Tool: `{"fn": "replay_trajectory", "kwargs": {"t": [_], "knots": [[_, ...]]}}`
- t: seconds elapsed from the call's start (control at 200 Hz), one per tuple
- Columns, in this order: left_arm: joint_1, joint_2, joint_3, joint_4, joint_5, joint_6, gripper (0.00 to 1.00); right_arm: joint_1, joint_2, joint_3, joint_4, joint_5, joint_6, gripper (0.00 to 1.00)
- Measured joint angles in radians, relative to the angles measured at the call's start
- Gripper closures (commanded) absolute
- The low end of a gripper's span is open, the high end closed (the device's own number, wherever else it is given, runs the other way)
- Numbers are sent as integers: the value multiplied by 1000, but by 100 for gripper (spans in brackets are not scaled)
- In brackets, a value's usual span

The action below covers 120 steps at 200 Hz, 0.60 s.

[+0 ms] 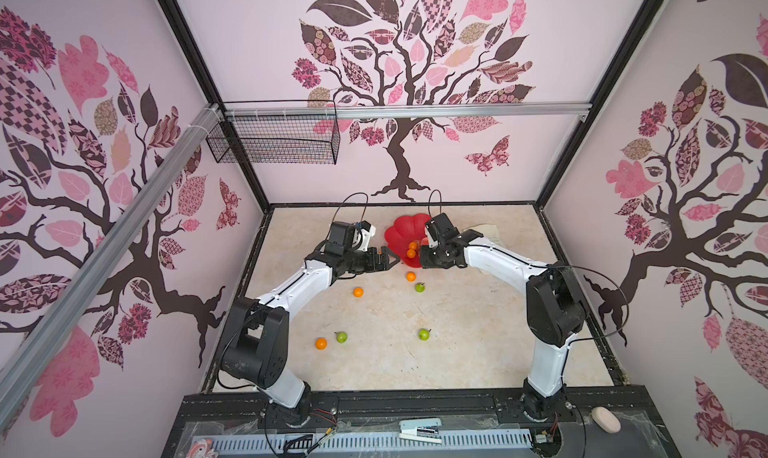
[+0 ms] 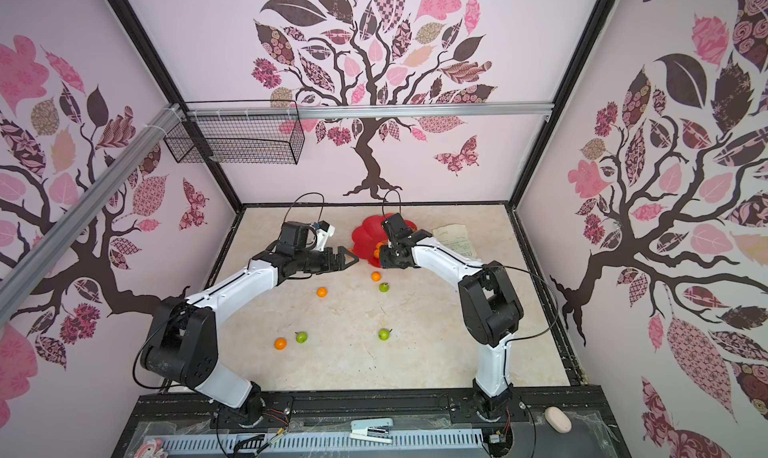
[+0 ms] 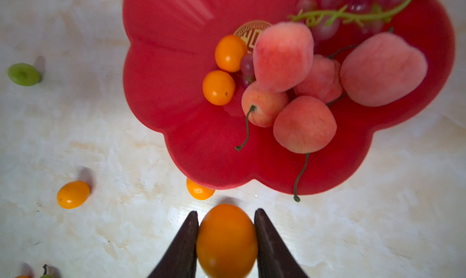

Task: Place and organize the fake fruits in the fruit bowl
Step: 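Lift the kumquat and carry it over the bowl with the right gripper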

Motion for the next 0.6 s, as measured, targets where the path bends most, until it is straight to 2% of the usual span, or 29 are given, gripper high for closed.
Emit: {"fn": "replay_trajectory", "kwargs": {"t": [0.135,0.345,0.6], "knots": [[34,16,6,30,-2,-47,2,0,30,83,-4,-1,-10,62],[36,58,27,54,-6,-99,2,0,152,192,-27,-4,-21,62],[36,111,90,65,-11,-106,2,0,261,280,-65,-10,-30,62]]}}
